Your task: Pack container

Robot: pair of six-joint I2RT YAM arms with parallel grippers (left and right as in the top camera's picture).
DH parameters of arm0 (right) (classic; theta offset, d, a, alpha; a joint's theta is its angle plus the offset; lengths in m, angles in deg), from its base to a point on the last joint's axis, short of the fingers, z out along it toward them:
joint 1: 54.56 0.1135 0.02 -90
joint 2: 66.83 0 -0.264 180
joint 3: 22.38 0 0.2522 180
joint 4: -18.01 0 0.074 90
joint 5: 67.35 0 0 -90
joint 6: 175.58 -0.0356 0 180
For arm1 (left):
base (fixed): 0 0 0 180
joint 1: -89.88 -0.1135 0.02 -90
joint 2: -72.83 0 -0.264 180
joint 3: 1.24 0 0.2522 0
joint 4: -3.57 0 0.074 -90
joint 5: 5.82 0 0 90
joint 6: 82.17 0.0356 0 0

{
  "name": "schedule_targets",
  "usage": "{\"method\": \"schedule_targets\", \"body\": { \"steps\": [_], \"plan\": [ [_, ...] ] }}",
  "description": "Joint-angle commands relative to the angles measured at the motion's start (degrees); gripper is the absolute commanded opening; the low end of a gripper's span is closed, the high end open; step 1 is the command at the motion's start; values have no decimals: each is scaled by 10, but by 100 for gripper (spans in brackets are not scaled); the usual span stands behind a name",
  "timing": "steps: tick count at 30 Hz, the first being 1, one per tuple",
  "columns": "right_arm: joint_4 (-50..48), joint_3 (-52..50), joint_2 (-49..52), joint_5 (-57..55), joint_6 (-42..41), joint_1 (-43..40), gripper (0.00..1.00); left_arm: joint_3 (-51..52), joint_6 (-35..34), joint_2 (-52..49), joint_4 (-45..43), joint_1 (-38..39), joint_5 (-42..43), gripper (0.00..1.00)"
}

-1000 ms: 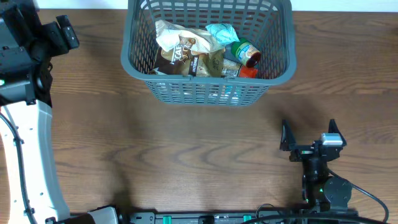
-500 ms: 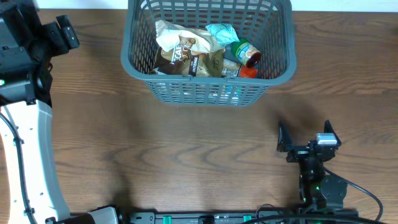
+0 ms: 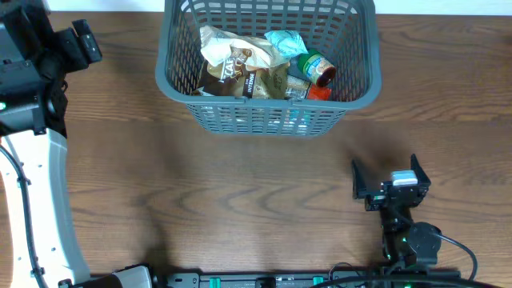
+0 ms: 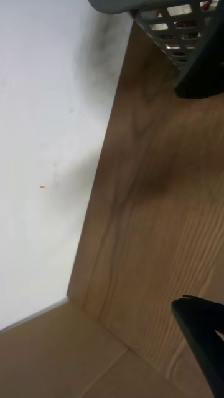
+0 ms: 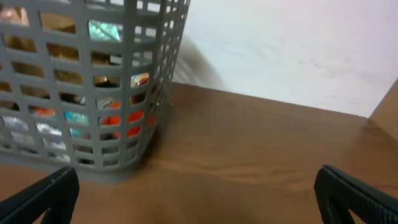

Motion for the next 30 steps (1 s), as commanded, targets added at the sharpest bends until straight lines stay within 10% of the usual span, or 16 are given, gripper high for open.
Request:
{"method": "schedule_targets", "body": {
  "steps": [1,30],
  "plan": [
    [2,-2,-7,6,21,5,99,-9,4,4,0,-1,-9,99],
    [4,-2,-7,-7,-39,5,99,-9,4,4,1,-1,-9,99]
  ]
}}
